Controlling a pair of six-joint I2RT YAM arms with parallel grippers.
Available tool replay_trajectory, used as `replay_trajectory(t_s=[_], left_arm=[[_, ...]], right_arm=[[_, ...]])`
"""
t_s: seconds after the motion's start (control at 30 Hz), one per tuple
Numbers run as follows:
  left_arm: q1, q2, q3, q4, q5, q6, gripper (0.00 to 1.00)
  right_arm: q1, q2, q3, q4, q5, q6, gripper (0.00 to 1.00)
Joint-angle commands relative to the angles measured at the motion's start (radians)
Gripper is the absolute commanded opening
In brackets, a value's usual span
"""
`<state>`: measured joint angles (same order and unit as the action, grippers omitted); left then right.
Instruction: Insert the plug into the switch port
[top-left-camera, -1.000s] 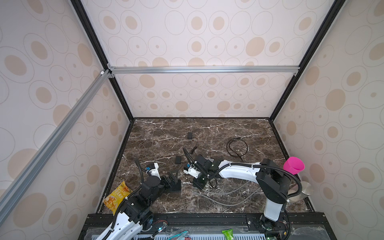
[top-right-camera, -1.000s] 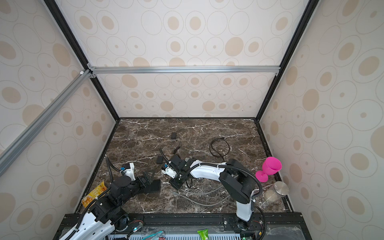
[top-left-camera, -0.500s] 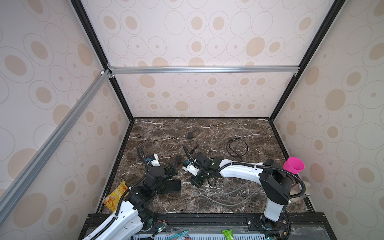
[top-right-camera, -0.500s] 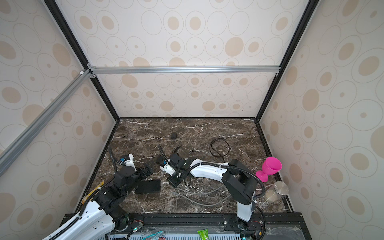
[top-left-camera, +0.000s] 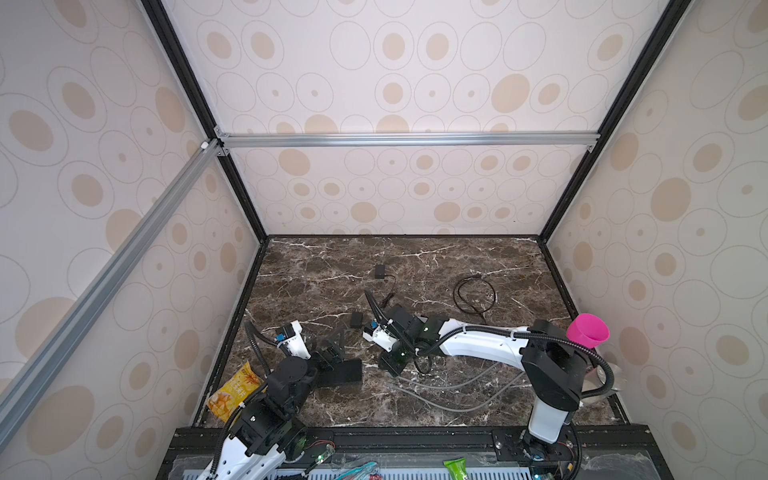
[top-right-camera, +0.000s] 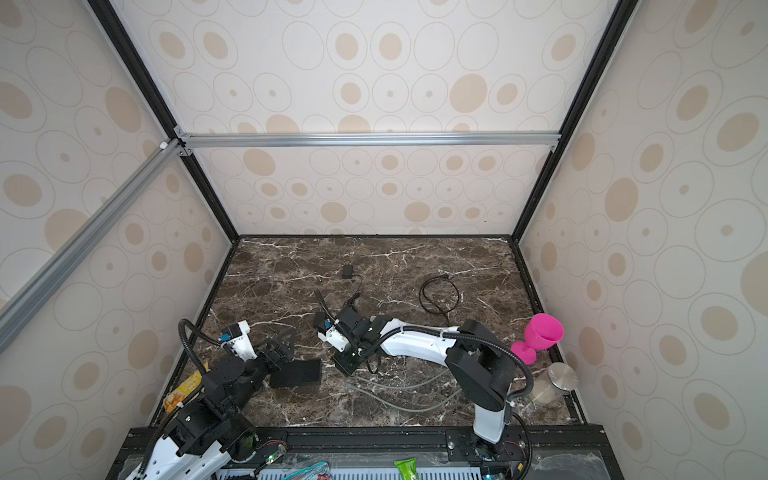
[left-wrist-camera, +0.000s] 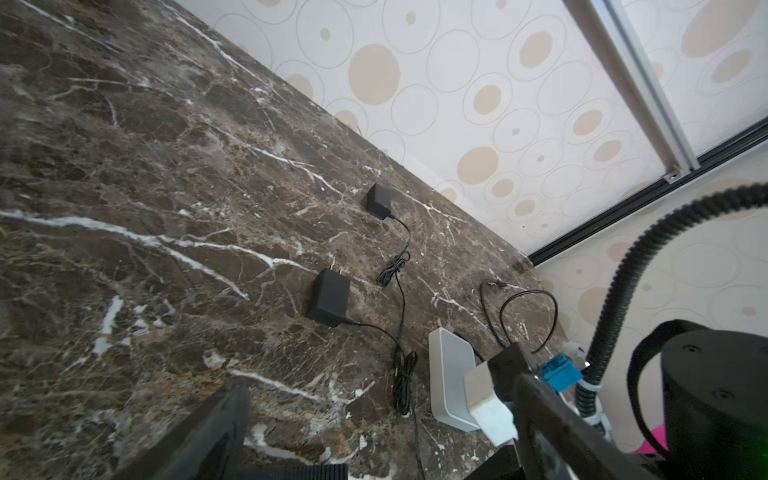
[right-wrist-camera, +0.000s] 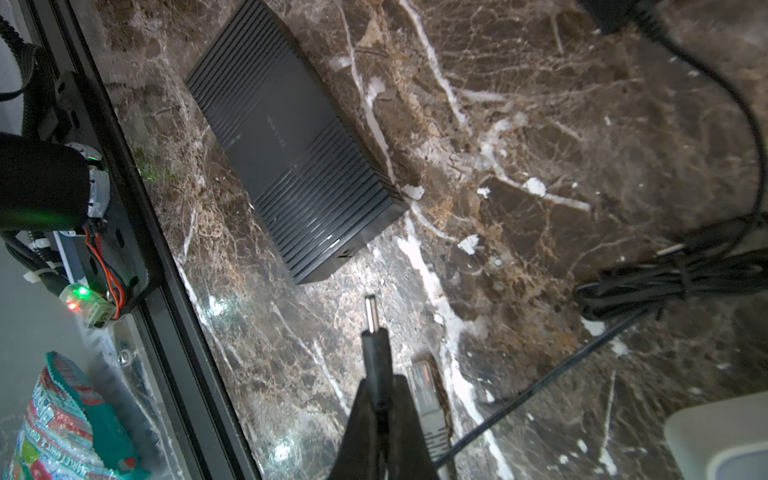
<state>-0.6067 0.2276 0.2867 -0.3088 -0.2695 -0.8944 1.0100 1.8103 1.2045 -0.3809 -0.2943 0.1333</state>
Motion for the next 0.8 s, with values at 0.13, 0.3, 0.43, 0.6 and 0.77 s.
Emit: replay_trajectory(t_s=[0.13, 0.3, 0.43, 0.6, 0.77], left_arm=[[0.004, 0.081, 0.022, -0.111, 0.091, -0.183, 0.98], [0.004, 0.195, 0.045, -0.195, 0.075, -0.231, 0.98], [0.003, 0.252, 0.060, -0.234, 0.060, -0.251, 0.98], [0.004, 0.231, 0.041, -0.230, 0.031, -0.244, 0.88], [0.004, 0.220, 0.008, -0.201, 0.021, -0.215, 0.79]], right_arm=[[0.012, 0.014, 0.010, -0.004, 0.012, -0.061, 0.00], [0.012, 0.009, -0.014, -0.005, 0.053, -0.101, 0.00], [0.013, 0.030, -0.002, -0.023, 0.047, -0.128, 0.00], [0.016, 0.058, 0.017, -0.048, 0.040, -0.132, 0.00], [0.020, 0.067, 0.016, -0.058, 0.010, -0.146, 0.00]])
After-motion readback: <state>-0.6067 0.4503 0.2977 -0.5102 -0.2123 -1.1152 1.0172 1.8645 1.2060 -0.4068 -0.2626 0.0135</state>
